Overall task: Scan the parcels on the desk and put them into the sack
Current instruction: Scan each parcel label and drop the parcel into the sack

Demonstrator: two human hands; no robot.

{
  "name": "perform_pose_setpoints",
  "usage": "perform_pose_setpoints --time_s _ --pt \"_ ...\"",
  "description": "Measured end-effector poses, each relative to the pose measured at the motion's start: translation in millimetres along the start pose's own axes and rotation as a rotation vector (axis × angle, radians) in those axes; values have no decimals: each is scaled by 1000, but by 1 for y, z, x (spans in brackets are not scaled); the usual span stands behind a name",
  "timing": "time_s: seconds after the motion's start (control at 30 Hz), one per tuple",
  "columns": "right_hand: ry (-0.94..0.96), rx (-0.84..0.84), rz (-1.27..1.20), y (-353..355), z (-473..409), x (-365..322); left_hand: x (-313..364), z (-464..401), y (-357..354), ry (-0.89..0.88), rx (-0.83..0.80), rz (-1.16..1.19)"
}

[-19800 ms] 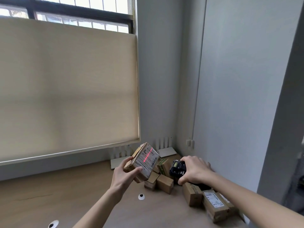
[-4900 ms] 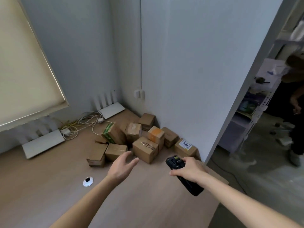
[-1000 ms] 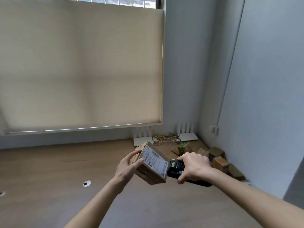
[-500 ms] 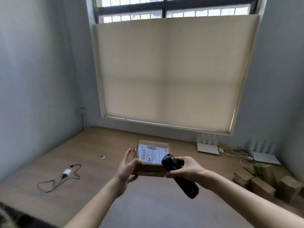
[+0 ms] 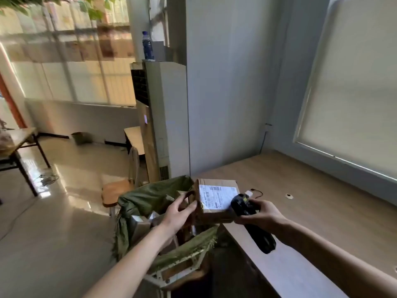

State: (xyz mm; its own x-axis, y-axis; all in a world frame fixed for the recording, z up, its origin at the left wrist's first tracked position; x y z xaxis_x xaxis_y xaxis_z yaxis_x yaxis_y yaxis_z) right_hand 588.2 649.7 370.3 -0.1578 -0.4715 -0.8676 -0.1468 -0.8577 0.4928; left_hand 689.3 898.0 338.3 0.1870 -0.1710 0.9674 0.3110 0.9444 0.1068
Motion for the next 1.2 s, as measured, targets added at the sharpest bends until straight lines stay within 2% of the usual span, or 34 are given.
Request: perform_pose_setpoints --time_s 0.17,0.43,0.67,0.87,1.07,1.2 --pt "86 -186 17 -111 -82 -38 -44 -20 117 74 200 2" --pt "127 -349 66 -240 -226 -41 -100 -114 229 162 409 50" --pt "71 -480 141 -294 -351 -8 -125 -223 245 355 414 156" --pt "62 -460 216 -325 -429 25 -157 -309 257 420 459 167" --pt "59 -486 324 -344 -461 41 -178 -356 282 504 488 -67" --pt "42 -484 376 -338 -459 47 -182 -354 294 515 443 -240"
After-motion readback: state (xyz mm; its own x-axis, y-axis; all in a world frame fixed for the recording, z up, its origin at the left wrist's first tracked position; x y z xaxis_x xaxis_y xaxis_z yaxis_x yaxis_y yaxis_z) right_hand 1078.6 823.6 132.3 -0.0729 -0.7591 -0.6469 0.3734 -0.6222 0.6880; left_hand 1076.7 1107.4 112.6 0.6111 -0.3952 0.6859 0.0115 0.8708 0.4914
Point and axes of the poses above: each hand's wrist, its own z-axis away from the middle knuckle, its own y-axis out of the back of the hand, x = y × z, the point moved 5 cm from there along -z, towards the middle knuckle, and after that the axes turned 7 degrees about y, right-handed, at the moved point
